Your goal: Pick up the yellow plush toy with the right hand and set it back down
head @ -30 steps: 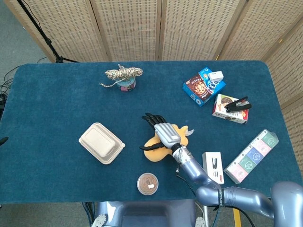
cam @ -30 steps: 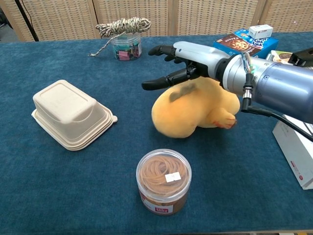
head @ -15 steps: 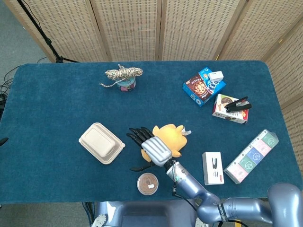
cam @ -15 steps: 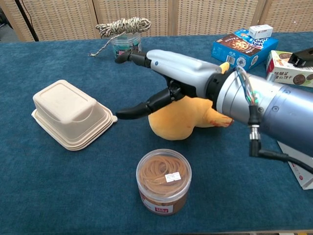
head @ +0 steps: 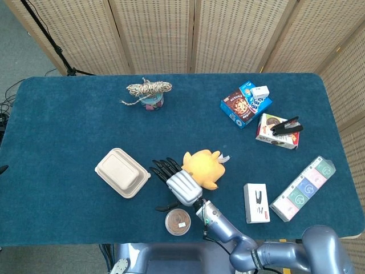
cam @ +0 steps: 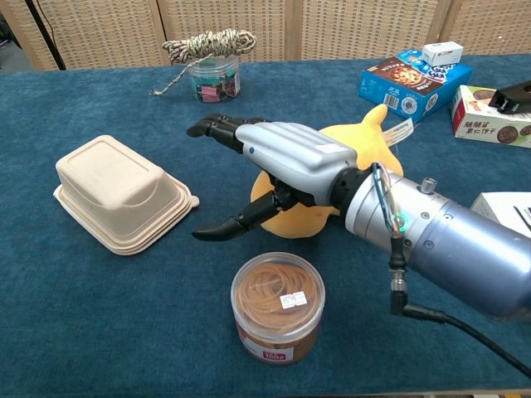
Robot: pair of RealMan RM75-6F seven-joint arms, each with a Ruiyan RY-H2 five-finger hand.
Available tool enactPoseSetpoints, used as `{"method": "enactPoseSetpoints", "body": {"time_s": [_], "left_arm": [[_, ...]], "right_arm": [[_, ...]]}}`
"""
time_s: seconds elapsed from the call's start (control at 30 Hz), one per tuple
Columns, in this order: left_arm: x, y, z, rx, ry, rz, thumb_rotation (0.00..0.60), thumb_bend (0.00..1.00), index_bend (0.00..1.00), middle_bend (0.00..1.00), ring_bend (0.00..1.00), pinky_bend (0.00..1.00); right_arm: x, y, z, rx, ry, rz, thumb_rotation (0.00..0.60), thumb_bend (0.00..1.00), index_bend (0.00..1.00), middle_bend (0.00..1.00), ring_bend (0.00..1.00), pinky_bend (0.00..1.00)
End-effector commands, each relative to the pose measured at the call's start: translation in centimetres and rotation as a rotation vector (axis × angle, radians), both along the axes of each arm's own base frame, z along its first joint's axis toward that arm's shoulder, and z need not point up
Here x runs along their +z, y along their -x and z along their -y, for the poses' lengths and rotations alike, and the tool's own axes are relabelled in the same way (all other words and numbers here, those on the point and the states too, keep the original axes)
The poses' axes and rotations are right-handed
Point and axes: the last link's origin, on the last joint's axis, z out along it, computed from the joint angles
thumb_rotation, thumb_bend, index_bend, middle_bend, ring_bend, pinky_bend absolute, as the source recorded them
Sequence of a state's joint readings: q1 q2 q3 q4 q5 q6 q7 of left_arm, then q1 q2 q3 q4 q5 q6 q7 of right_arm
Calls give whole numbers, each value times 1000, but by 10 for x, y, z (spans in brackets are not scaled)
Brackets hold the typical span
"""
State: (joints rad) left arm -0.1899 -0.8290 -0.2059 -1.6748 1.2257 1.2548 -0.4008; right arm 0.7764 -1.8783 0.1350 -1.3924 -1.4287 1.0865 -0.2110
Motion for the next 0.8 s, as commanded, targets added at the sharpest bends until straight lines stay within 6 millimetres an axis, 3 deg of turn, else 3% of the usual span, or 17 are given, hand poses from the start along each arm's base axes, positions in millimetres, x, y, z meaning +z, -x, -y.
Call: {"method": "enactPoseSetpoints", "body": {"time_s": [0.03,0.27,0.6,0.8], "left_arm": [[-1,0,0,1,3,0,600,0,0,0,0,0],[0,1,0,7,1,1,600,0,0,0,0,0],[1,2,1,11,-3,4,600,0,0,0,0,0],[1,3,0,15,-4,5,600,0,0,0,0,0]], "right_arm": [[-5,-6,0,15,5,10,266,0,0,0,0,0],[-12,-18,0,24,-1,7,266,0,0,0,0,0],[-26,-2,14,-83,-47,-24,272,0,0,0,0,0],[-21,4,28,-189,-125,39,272,0,0,0,0,0]]}}
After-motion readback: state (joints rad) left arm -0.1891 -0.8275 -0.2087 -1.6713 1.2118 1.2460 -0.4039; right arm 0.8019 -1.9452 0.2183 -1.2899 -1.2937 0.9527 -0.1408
